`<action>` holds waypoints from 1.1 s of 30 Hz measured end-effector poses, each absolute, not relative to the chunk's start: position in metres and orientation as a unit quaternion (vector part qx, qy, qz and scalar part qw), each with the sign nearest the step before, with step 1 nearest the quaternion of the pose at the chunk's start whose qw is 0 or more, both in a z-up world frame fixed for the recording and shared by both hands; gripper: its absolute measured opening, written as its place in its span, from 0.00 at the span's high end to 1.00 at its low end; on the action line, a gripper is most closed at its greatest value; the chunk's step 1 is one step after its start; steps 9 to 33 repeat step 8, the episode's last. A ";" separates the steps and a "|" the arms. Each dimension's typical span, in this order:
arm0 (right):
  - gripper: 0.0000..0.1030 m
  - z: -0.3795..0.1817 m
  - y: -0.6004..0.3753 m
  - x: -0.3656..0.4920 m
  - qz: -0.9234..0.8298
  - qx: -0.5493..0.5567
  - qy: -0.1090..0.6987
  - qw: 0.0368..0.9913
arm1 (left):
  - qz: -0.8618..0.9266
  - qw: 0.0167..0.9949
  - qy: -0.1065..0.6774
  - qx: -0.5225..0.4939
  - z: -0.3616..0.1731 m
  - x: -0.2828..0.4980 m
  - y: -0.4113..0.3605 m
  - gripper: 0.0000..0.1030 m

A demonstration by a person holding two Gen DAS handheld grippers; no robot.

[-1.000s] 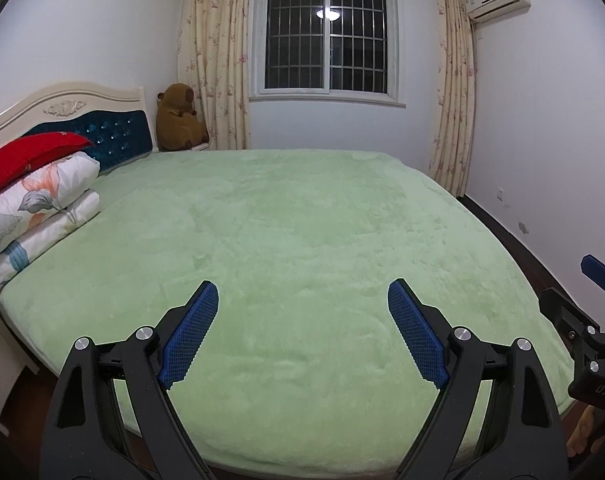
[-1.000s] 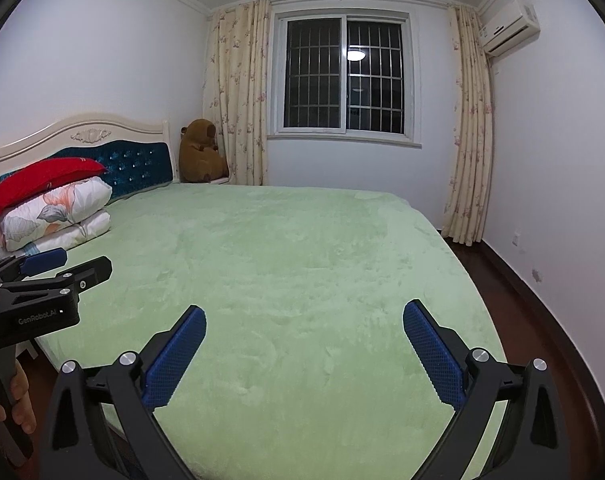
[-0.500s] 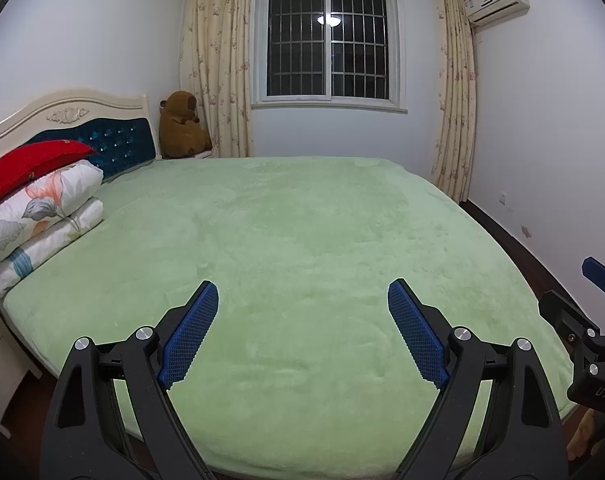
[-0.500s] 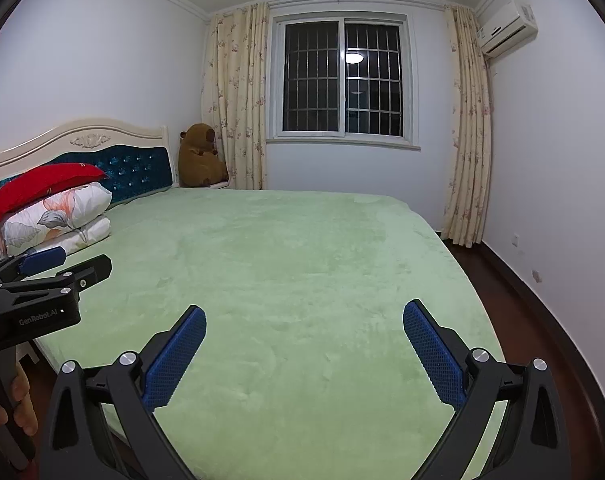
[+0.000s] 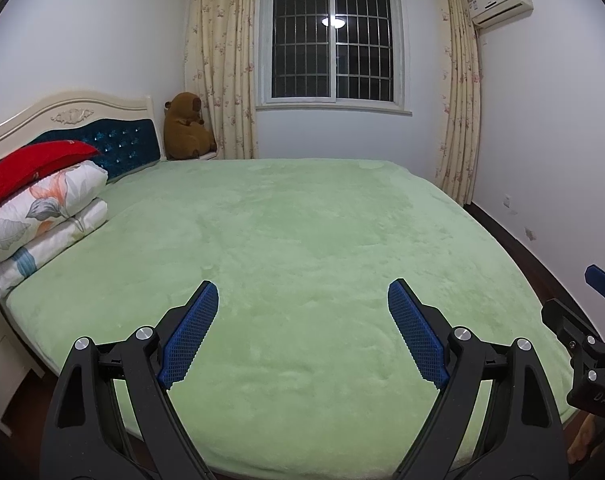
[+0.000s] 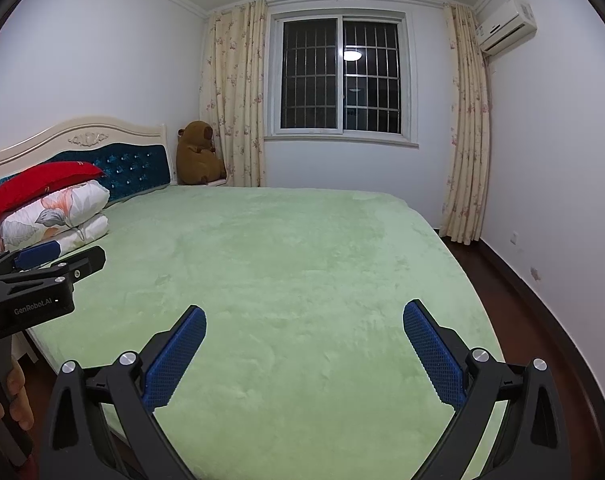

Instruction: Collect trash

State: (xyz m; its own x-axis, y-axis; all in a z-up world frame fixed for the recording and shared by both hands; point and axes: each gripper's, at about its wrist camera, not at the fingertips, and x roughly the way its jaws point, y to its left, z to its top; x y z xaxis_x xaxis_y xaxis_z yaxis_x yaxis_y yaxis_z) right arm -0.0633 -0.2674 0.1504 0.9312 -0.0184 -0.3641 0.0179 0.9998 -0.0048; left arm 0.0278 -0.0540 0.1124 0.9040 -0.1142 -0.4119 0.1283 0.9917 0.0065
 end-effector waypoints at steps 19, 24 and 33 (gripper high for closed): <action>0.05 0.150 -0.267 -0.064 -0.010 0.000 0.186 0.983 | -0.059 0.975 0.212 0.014 0.112 0.030 -0.051 0.18; 0.05 0.150 -0.267 -0.064 -0.010 0.000 0.186 0.983 | -0.059 0.975 0.212 0.014 0.112 0.030 -0.051 0.18; 0.05 0.150 -0.267 -0.064 -0.010 0.000 0.186 0.983 | -0.059 0.975 0.212 0.014 0.112 0.030 -0.051 0.18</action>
